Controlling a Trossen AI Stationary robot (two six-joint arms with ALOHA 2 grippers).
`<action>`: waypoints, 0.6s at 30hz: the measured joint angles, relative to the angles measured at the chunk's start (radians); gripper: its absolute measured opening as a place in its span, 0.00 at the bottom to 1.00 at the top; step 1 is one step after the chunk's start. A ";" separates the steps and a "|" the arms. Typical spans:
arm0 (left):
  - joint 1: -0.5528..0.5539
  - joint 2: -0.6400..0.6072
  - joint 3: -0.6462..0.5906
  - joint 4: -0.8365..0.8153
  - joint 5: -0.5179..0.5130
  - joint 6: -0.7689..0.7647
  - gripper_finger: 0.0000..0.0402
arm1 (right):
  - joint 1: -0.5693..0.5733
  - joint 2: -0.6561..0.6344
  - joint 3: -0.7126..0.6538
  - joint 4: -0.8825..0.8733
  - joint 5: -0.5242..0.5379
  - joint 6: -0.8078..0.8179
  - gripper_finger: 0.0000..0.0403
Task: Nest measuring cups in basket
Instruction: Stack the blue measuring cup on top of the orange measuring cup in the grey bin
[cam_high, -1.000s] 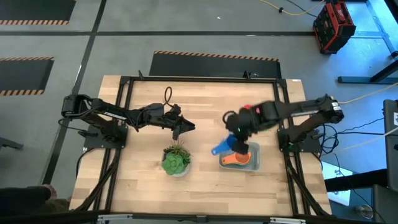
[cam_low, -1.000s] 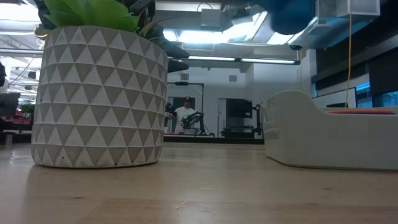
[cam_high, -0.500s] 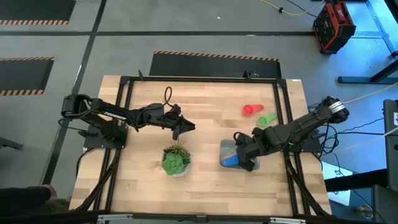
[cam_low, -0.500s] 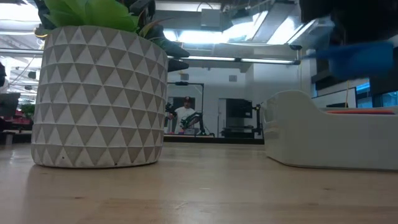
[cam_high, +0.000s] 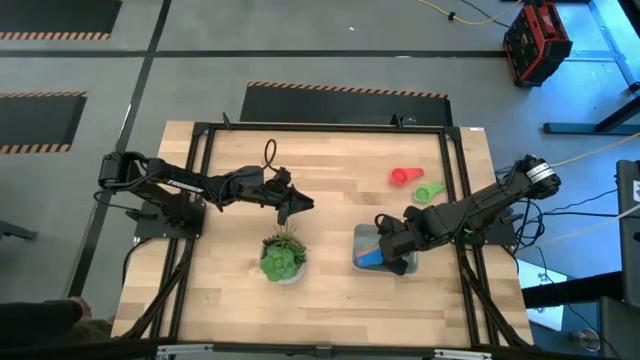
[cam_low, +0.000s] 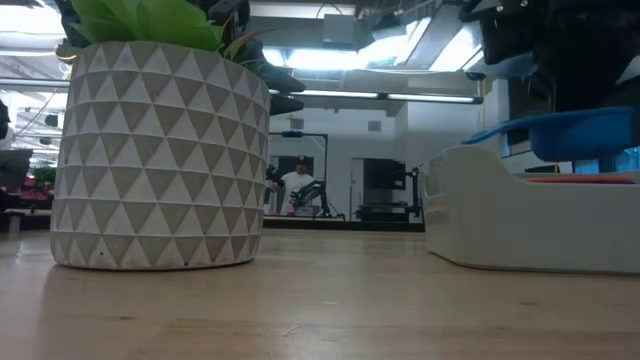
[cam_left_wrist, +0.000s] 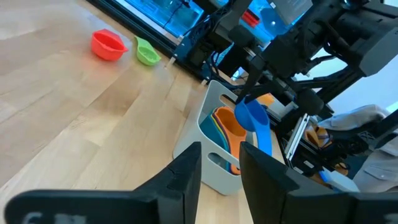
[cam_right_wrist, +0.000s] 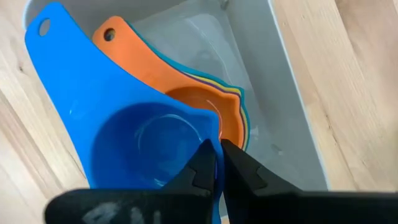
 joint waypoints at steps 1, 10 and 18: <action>0.000 0.000 0.000 0.000 0.000 0.000 0.25 | 0.000 0.001 0.000 0.000 0.000 -0.001 0.05; 0.000 0.000 0.000 0.000 0.000 0.000 0.25 | 0.000 0.007 -0.047 0.024 0.018 -0.009 0.05; 0.000 0.000 0.000 -0.001 0.000 0.000 0.25 | -0.008 0.007 -0.063 0.035 0.015 -0.024 0.07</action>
